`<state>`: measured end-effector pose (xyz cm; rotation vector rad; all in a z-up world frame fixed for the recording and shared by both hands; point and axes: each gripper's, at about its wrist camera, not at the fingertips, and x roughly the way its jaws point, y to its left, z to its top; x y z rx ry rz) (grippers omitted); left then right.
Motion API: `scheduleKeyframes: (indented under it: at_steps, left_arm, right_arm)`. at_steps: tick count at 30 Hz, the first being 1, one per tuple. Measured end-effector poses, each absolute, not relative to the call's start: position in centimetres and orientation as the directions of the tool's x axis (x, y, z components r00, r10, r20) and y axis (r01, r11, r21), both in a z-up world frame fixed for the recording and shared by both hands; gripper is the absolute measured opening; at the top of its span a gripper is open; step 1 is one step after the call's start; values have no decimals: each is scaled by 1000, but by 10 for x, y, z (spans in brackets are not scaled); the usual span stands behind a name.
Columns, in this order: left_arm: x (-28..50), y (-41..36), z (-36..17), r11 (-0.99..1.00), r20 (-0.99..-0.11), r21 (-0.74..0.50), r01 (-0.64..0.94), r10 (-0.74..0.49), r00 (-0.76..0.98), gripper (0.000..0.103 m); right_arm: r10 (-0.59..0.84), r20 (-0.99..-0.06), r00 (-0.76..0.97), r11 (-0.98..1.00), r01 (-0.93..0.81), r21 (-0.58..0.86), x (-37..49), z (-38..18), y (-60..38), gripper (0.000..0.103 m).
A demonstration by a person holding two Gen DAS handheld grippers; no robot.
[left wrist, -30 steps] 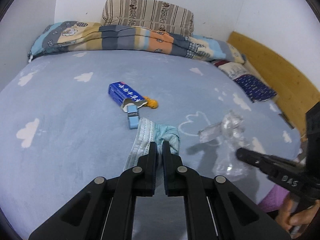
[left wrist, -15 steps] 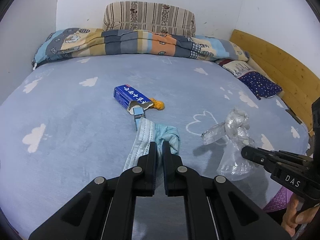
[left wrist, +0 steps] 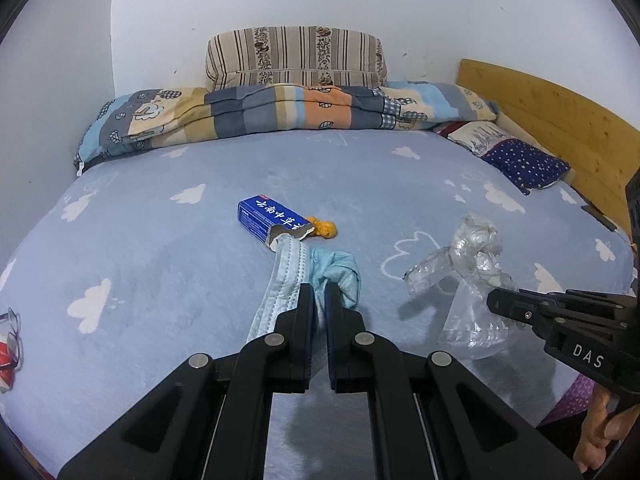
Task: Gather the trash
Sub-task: 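Lift the plastic bag and face mask off the bed with both grippers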
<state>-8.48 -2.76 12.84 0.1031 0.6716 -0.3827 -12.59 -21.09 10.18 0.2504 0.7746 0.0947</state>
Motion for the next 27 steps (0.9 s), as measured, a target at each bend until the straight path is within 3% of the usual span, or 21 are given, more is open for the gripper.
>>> scheduleKeyframes:
  at_steps: [27]
  left_arm:
    - [-83,-24,129,929,-618,-30,368,-307,723,5]
  right_arm:
    - [178,-677,714,969,-8,246,-127,102,-209,6]
